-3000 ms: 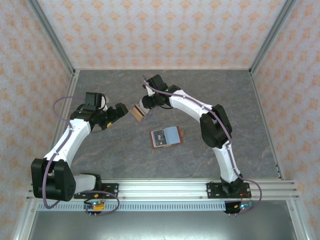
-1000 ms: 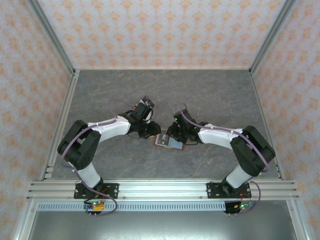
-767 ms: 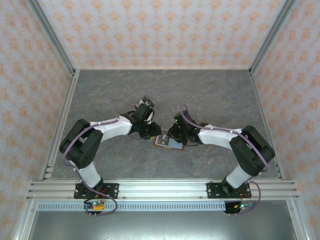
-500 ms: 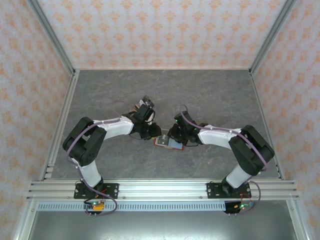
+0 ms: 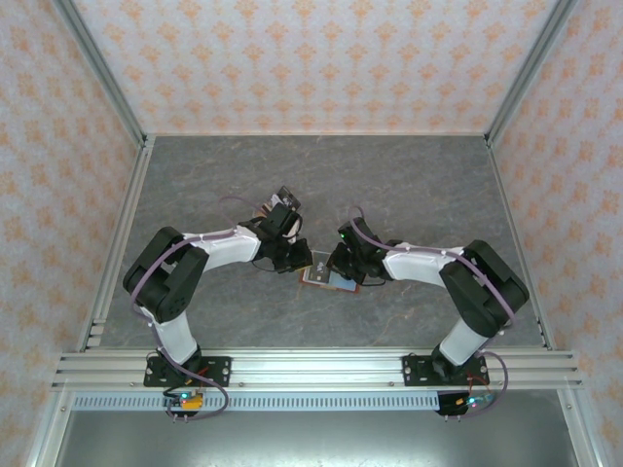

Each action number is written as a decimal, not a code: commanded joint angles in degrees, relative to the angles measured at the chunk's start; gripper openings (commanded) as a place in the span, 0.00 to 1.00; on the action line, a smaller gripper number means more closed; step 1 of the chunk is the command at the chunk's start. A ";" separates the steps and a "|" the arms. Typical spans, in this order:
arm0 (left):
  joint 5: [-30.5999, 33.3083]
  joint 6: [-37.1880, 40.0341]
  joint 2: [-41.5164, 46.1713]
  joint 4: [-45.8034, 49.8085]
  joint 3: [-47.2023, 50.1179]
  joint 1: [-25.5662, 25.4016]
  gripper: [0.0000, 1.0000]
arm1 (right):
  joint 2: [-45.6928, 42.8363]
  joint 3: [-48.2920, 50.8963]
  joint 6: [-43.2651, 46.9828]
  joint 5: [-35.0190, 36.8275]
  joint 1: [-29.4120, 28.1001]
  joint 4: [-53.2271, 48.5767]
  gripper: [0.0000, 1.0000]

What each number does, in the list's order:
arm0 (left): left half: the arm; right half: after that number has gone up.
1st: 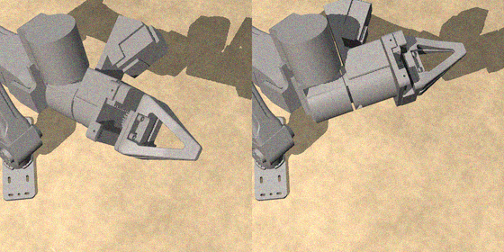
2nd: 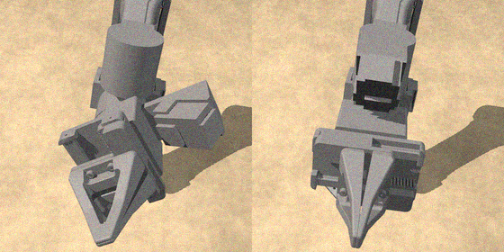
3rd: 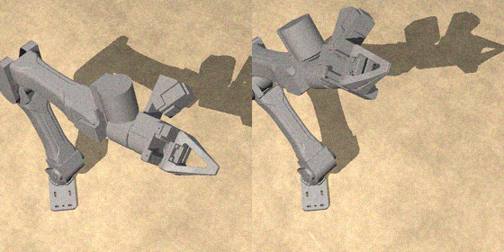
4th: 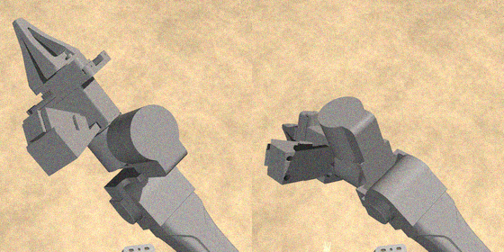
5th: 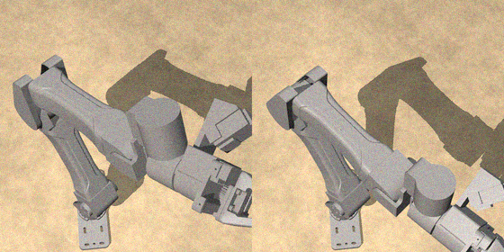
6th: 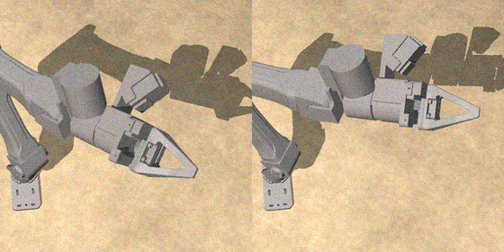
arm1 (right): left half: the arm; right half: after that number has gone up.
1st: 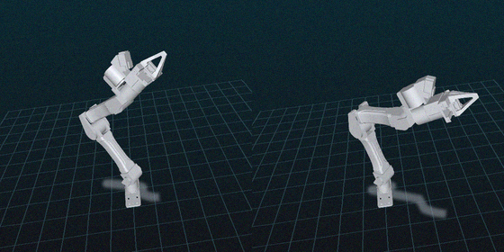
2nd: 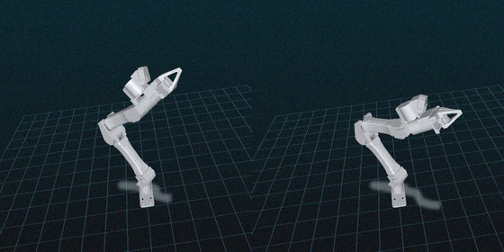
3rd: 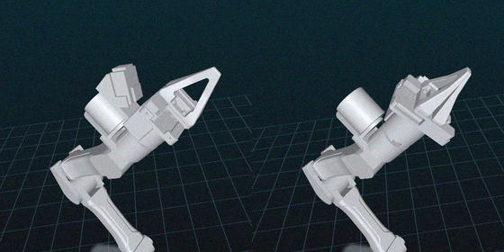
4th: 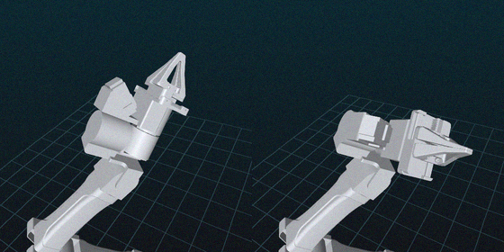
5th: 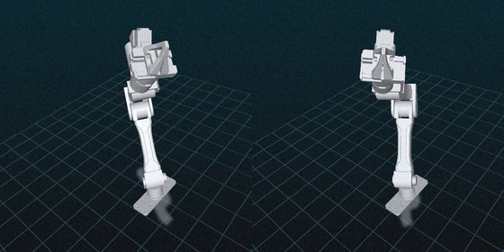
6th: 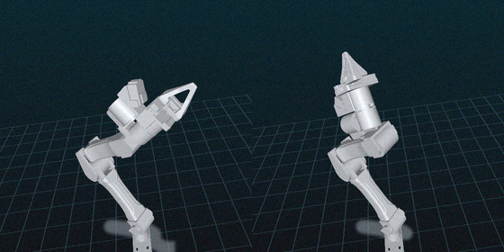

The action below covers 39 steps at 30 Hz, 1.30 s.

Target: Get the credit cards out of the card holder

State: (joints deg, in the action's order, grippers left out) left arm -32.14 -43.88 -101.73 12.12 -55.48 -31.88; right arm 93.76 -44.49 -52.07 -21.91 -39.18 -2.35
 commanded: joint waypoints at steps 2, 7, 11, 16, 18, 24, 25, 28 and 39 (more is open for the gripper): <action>0.97 0.37 -1.58 1.24 -0.57 -0.13 0.10 | 1.12 -0.83 0.22 -0.34 0.24 -0.14 0.16; 0.95 0.20 -1.98 1.55 -0.29 -0.14 0.07 | 0.84 -0.25 0.30 -1.71 0.18 2.18 0.16; 1.02 0.20 -1.99 2.01 -0.16 -0.12 0.05 | 0.75 0.15 0.45 -3.21 0.20 4.71 0.14; 1.52 -0.55 -0.48 2.03 0.24 -0.15 0.06 | -0.61 0.28 1.97 -1.98 0.50 3.62 0.08; 2.31 -0.68 0.85 2.83 0.05 -0.12 0.06 | -1.23 0.15 3.17 -1.82 0.67 3.14 0.05; 6.65 0.56 5.35 7.32 -0.77 -0.08 0.10 | -1.16 -2.07 7.04 -1.86 1.23 0.34 0.00; 7.21 0.72 5.73 7.69 -0.77 -0.07 0.11 | -1.21 -2.41 7.33 -1.58 1.37 -0.44 0.00; 6.69 0.73 5.99 7.43 -0.62 0.03 0.14 | -1.59 -2.38 8.00 -0.49 1.80 -2.08 0.00; -0.57 0.14 3.50 3.06 -0.48 -0.22 0.15 | -5.41 0.84 4.82 -4.83 2.26 -2.76 0.19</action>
State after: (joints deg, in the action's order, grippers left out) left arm -31.16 -43.70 -96.95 15.81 -55.46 -31.90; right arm 90.28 -44.95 -46.15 -25.06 -37.01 -3.79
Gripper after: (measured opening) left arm 0.150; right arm 0.175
